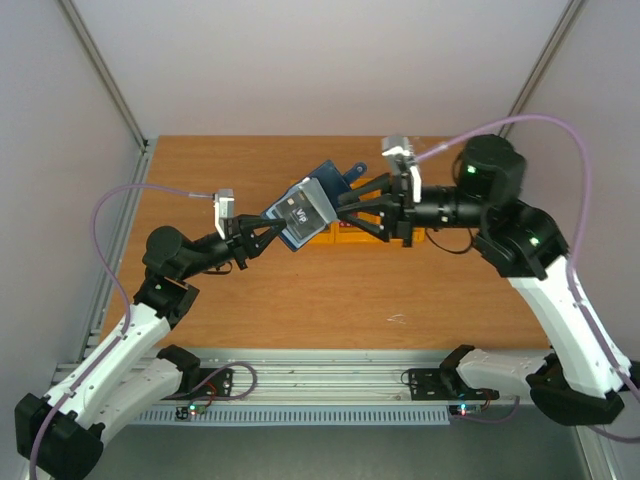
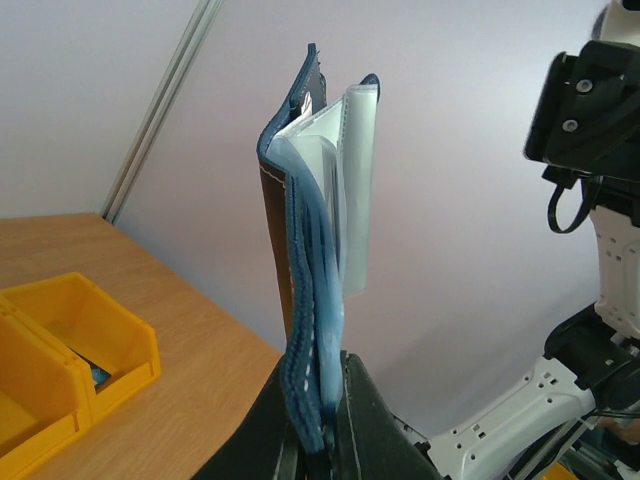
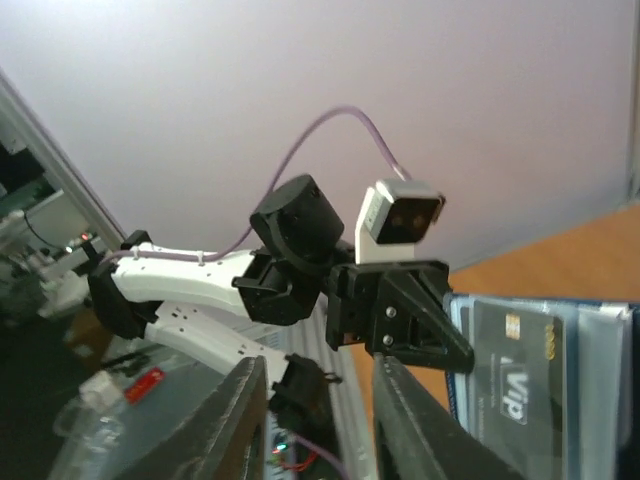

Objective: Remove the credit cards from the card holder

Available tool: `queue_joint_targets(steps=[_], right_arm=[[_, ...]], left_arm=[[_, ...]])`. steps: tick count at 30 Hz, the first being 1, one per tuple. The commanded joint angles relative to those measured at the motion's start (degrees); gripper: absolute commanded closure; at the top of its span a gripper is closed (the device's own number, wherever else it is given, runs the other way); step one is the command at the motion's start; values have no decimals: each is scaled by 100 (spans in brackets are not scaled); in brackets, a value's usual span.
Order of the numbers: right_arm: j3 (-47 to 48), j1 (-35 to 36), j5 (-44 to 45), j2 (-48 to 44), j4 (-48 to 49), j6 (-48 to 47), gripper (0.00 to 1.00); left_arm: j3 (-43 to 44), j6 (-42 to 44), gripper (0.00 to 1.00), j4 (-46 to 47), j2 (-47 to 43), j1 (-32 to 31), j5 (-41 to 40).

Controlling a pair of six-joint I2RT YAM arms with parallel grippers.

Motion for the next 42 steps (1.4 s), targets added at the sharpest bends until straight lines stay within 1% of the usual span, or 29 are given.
queue_joint_targets(steps=[1,3,7,14,20,23,27,30,42], right_arm=[[-105,214,479,601,139,462,75],[-56,220,711,750,157,518,79],[166,219,1009,1053,-346,390,81],[173,197,1385,1151,-797,210,80],[84,191,1445,1157,-931,43,76],[72,190,1497,1198,-1024,-64,76],[10,199,1291,1243,-1024,-160,76],[-43,201,1285,1253,-1018,-239,82],[-295,236,1347,1181,-718,-377,85]], left_arm=[[123,38,100,451,-85,29,66],[128,46,100,461,-63,29,86],[127,47,100,486,-83,29,113],[121,39,100,516,-97,29,157],[139,38,100,563,-90,21,229],[149,38,100,582,-84,21,260],[163,46,100,577,-72,21,278],[181,47,100,587,-50,21,296],[200,56,100,642,-3,28,348]])
